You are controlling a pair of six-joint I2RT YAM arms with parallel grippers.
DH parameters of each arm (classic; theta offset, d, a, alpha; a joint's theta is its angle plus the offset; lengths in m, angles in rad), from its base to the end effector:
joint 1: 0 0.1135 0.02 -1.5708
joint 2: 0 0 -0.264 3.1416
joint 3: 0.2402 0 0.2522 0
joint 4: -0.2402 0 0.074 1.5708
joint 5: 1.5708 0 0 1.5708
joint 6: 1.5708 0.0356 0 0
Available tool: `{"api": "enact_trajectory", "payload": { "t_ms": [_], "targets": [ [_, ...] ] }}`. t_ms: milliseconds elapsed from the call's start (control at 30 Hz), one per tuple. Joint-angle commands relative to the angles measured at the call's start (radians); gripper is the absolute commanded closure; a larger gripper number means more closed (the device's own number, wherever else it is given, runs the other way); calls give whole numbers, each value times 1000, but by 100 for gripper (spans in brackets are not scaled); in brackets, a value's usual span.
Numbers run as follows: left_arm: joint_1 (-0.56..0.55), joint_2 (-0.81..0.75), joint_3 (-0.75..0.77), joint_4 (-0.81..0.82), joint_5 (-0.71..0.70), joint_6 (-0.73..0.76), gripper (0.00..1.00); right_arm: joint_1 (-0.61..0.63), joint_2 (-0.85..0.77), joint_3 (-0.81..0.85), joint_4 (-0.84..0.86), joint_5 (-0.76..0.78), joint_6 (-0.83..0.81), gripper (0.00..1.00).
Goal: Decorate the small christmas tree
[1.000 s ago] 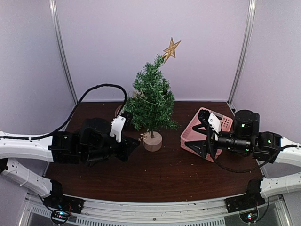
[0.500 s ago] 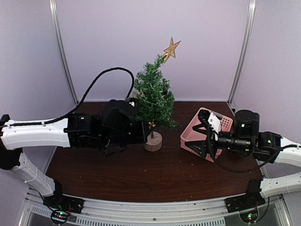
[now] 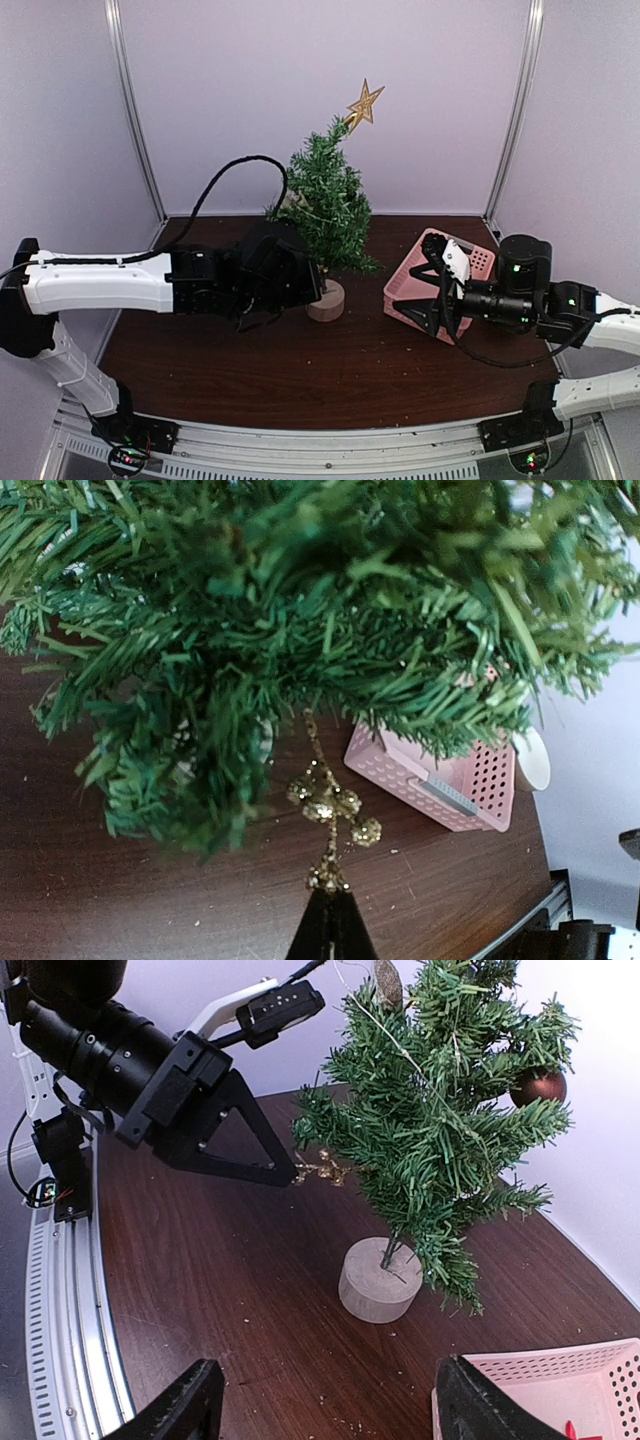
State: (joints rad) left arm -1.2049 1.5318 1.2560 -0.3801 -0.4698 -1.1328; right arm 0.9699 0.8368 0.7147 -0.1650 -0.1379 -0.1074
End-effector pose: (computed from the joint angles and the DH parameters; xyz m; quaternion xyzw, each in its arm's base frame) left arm 0.1387 -0.3169 0.3038 -0.0713 0.8757 -0.3136 0.3602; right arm 0.1081 0.1664 0.3083 -0.4453 0.6648 0.2998 0.5195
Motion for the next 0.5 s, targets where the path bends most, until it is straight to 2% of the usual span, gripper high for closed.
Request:
{"api": "enact_trajectory", "payload": {
  "t_ms": [0,467],
  "targets": [
    [51,-10,-35,145,85,21,100,-3,-15,-8,20,12,2,24],
    [85,6,-40,169,60,7,100,-3,-12,-9,21,12,2,24]
  ]
}}
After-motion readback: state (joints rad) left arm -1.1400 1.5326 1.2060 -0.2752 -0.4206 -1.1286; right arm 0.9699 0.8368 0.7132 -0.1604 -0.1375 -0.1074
